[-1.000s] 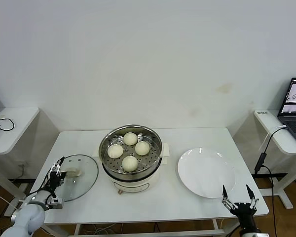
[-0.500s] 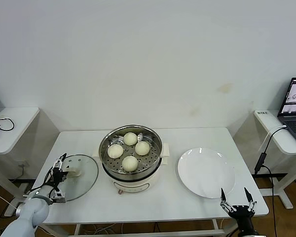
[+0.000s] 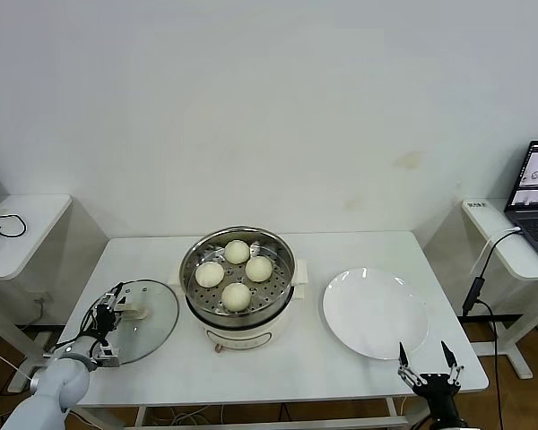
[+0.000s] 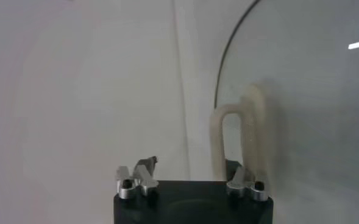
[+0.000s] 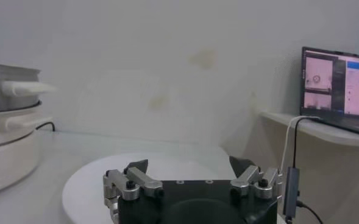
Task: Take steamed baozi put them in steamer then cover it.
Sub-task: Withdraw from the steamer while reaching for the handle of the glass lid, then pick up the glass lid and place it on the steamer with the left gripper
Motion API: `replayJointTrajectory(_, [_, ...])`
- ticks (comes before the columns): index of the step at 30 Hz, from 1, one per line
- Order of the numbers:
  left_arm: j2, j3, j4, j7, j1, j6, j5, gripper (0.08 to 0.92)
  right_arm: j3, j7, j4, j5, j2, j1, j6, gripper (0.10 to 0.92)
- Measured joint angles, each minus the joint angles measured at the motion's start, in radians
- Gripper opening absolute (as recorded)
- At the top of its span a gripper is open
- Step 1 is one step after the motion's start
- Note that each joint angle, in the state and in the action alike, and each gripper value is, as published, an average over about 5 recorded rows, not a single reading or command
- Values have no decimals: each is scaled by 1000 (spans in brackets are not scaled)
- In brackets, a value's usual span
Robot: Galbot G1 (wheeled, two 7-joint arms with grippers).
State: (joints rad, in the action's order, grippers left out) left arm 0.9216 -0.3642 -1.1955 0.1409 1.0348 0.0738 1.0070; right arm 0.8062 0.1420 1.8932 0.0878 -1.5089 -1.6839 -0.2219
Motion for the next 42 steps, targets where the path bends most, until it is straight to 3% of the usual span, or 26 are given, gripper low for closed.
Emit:
replayJointTrajectory(8, [1, -19, -19, 6, 23, 5, -13, 264, -6, 1, 2, -3, 1, -1, -4, 823])
replayJointTrajectory(14, [1, -50, -64, 16, 57, 3, -26, 152, -18, 3, 3, -9, 7, 4, -4, 823])
replayJointTrajectory(27, [-30, -210, -266, -16, 196, -61, -76, 151, -59, 10, -5, -19, 28, 32, -2, 823])
replayJointTrajectory(42, [-85, -387, -543, -144, 293, -186, -124, 151, -97, 14, -11, -41, 45, 43, -9, 823])
